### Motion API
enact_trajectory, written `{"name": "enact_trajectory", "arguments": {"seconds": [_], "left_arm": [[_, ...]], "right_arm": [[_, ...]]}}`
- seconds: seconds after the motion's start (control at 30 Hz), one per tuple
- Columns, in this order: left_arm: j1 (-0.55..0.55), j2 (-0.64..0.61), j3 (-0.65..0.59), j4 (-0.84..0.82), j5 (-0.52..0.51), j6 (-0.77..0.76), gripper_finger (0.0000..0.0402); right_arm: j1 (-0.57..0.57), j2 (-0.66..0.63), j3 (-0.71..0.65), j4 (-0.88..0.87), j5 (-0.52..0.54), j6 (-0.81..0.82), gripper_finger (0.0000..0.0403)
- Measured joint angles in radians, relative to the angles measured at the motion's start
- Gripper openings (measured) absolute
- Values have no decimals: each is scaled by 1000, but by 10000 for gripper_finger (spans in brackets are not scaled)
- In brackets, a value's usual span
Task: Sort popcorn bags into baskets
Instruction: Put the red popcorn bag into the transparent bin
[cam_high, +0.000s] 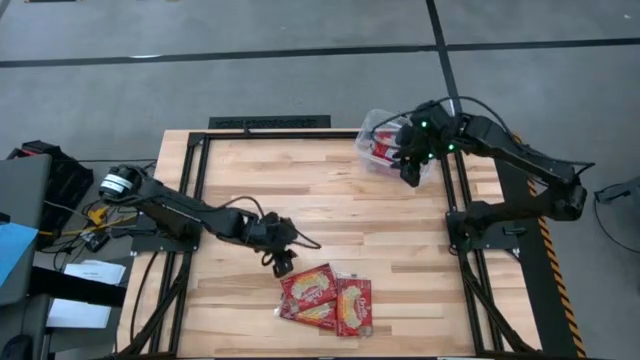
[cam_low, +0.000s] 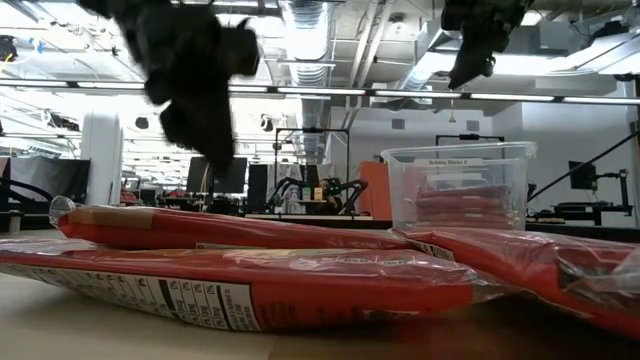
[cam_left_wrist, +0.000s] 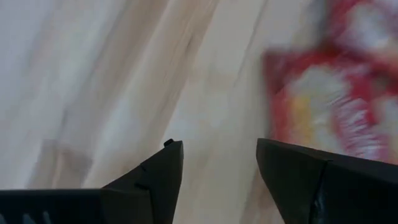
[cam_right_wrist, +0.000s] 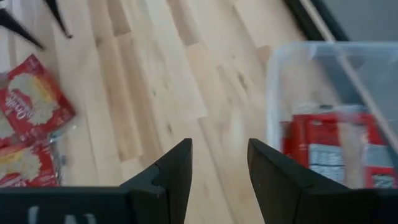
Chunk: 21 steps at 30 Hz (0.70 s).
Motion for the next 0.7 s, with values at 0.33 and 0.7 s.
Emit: {"name": "enact_trajectory", "arguments": {"seconds": [0.33,0.7], "left_arm": [[-71,174,-29,232,138,-138,219],[-43,279,-26,364,357,-180,249]], "right_arm": [[123,1,-101,26,0,57,185],[173,1,-107,35,1,66,173]]}}
